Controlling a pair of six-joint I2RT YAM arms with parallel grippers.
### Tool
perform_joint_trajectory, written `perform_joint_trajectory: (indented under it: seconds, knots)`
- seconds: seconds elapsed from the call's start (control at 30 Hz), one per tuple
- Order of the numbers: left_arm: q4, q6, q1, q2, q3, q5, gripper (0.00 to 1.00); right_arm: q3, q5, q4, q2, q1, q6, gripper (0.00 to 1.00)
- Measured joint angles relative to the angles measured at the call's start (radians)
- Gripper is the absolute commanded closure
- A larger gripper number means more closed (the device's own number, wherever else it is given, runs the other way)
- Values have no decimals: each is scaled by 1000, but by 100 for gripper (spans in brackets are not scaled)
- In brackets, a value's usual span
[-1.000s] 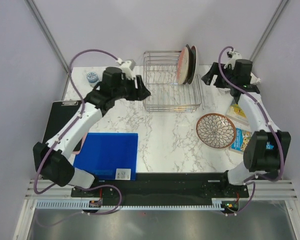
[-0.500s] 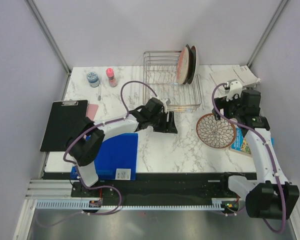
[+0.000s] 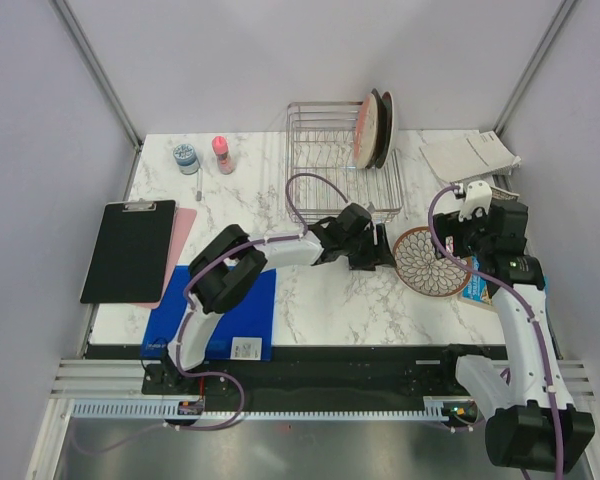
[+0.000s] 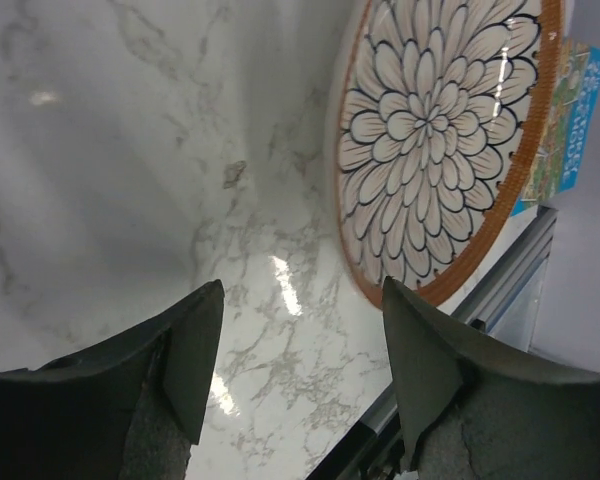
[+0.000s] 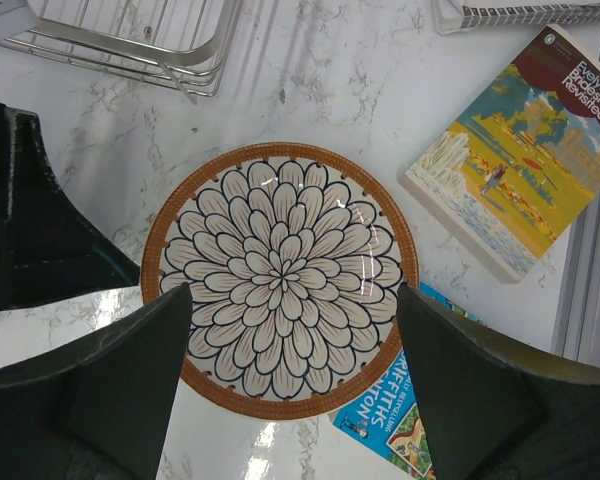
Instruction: Load the plates into the dish rack
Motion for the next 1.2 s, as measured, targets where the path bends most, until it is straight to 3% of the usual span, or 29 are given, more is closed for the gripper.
perform_joint_trajectory:
  seconds: [0.1, 0.23, 0.33, 0.37, 0.4, 0.57, 0.8, 1.0, 1.2]
  knots:
    - [31, -29, -18, 37, 45, 1, 30, -14, 0, -8, -20, -5, 11, 10]
    - [79, -49, -47, 106, 119, -3, 45, -28, 3, -14, -26, -6, 20, 10]
    - [91, -56, -60, 138, 143, -28, 77, -29, 6, -15, -21, -10, 25, 10]
    - [97, -58, -62, 140, 144, -38, 93, -29, 7, -15, -19, -12, 26, 10]
    - [97, -61, -63, 140, 144, -42, 98, -29, 8, -15, -16, -13, 27, 10]
    - [149, -70, -63, 126, 103, -30, 98, -30, 9, -14, 3, -15, 27, 10]
    - [246, 27, 37, -49, -193, 116, 98, 8, -17, -39, 108, -23, -6, 8]
    - [115, 220, 182, -201, -343, 306, 98, 238, -222, -190, 325, -59, -160, 11]
    - [58, 358, 256, -296, -374, 378, 98, 478, -485, -517, 674, -66, -425, 12]
